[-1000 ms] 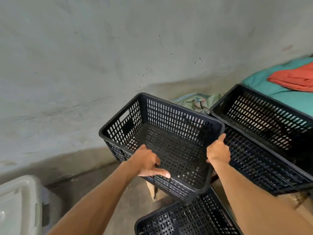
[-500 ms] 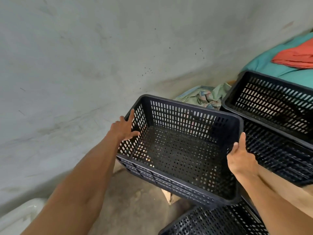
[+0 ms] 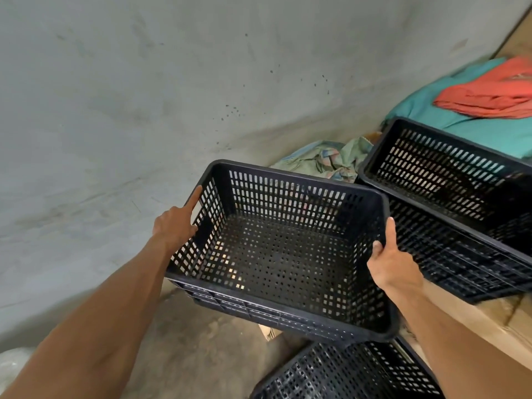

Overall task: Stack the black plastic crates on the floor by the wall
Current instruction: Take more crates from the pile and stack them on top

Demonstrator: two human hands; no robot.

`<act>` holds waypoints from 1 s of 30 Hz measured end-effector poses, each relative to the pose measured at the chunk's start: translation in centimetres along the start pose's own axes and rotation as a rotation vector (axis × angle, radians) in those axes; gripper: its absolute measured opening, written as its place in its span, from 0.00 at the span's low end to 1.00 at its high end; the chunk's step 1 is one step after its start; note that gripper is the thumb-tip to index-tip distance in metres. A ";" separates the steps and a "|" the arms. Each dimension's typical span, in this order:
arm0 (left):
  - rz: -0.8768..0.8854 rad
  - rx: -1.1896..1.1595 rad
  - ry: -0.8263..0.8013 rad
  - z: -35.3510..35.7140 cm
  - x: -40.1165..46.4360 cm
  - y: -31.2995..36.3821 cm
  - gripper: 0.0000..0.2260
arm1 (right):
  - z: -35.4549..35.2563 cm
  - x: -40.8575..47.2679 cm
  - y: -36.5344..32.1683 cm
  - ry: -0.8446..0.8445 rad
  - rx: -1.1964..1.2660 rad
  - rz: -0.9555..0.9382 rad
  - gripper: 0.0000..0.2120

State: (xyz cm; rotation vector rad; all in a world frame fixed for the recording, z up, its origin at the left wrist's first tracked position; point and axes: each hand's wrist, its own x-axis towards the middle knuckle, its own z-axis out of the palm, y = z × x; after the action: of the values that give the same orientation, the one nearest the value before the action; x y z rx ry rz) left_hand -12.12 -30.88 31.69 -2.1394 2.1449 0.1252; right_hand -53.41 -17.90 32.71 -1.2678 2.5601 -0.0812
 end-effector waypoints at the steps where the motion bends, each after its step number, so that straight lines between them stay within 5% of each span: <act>1: -0.004 -0.006 0.003 0.1 -0.2 0.0 0.46 | 0.2 0.1 0.1 -0.011 -0.035 0.011 0.30; 18: -0.170 -0.039 0.073 -2.0 -9.1 0.8 0.46 | -1.7 0.9 3.3 0.027 -0.037 -0.199 0.31; 30: -0.440 -0.016 0.120 -6.2 -26.0 6.1 0.45 | -6.3 0.6 8.3 -0.025 -0.031 -0.505 0.32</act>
State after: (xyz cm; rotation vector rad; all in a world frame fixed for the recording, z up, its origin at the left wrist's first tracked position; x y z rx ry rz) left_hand -18.35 -5.92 41.23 -2.6245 1.6731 -0.0252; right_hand -61.92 -13.79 37.15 -1.8824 2.1667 -0.1266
